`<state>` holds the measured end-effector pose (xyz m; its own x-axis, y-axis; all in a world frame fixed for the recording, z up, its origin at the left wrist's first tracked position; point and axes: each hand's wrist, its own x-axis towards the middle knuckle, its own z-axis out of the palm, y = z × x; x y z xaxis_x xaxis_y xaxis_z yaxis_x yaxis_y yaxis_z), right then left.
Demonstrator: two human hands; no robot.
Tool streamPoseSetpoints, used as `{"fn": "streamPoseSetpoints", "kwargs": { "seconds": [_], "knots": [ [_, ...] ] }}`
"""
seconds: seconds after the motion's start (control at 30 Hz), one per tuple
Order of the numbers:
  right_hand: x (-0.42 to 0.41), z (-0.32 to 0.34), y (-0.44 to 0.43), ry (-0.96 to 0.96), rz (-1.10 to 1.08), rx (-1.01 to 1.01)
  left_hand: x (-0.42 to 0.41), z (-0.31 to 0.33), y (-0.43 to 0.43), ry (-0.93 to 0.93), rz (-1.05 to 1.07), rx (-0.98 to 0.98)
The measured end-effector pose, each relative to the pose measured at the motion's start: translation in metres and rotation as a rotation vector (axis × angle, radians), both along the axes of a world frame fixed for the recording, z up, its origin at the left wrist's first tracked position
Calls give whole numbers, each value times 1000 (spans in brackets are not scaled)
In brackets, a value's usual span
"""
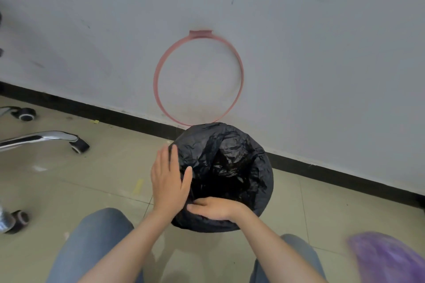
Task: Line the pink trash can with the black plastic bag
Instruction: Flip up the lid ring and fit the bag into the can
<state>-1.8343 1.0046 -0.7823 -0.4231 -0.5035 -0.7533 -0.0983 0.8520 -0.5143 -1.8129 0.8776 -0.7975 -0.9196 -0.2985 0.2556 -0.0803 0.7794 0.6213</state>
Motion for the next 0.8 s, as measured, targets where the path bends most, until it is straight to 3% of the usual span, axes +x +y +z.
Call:
{"fn": "streamPoseSetpoints", "kwargs": {
  "seconds": [0.07,0.13,0.2,0.27,0.33,0.43,0.53,0.6,0.7,0.8],
  "knots": [
    [-2,6,7,-22,-28,-36,-9,6,-11,-56,-371,-367],
    [-7,13,17,22,-147,-134,-20,9,-22,-428,-619,-579],
    [-16,12,38,237,-133,-18,-29,17,-25,-717,-668,-689],
    [-28,9,61,467,98,353,-34,26,-21,-745,-657,-752],
    [-30,8,76,450,323,617,-40,32,-14,-645,-668,-873],
    [-29,10,77,421,353,572,-49,30,4,-600,-766,-1089],
    [-30,12,78,616,247,408,-57,14,11,-910,-679,-1283],
    [-27,14,83,639,306,461,-60,13,9,-931,-627,-1318],
    [-20,16,93,549,321,528,-60,21,8,-724,-639,-1168],
    [-13,14,102,754,108,347,-45,30,5,-529,-489,-902]
  ]
}}
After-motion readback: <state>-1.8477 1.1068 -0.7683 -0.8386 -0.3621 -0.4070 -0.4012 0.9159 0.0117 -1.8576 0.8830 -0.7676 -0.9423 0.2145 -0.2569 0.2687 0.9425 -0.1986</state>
